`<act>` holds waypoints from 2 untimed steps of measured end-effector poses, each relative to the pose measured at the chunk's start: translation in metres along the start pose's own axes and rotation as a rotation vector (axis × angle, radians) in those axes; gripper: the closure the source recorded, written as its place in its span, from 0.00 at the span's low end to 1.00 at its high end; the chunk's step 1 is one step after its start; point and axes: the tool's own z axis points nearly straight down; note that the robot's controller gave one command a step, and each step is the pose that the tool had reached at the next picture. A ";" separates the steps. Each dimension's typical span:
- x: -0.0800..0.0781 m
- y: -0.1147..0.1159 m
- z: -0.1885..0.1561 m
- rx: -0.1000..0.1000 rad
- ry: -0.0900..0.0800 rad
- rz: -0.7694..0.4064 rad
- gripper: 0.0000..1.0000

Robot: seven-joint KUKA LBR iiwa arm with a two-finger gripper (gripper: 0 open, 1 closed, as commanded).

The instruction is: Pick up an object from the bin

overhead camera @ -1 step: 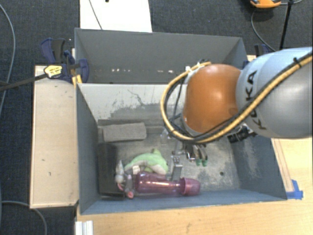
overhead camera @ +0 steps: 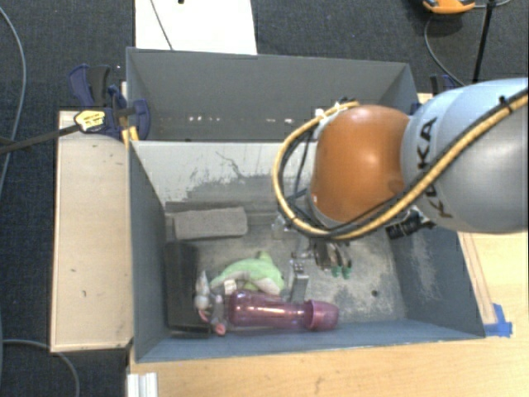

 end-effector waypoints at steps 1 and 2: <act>-0.005 0.007 0.032 -0.002 -0.009 -0.007 0.00; -0.012 0.014 0.102 -0.001 -0.006 -0.031 0.00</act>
Offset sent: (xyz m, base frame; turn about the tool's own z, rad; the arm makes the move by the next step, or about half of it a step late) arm 0.0139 0.0167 -0.1253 -0.0451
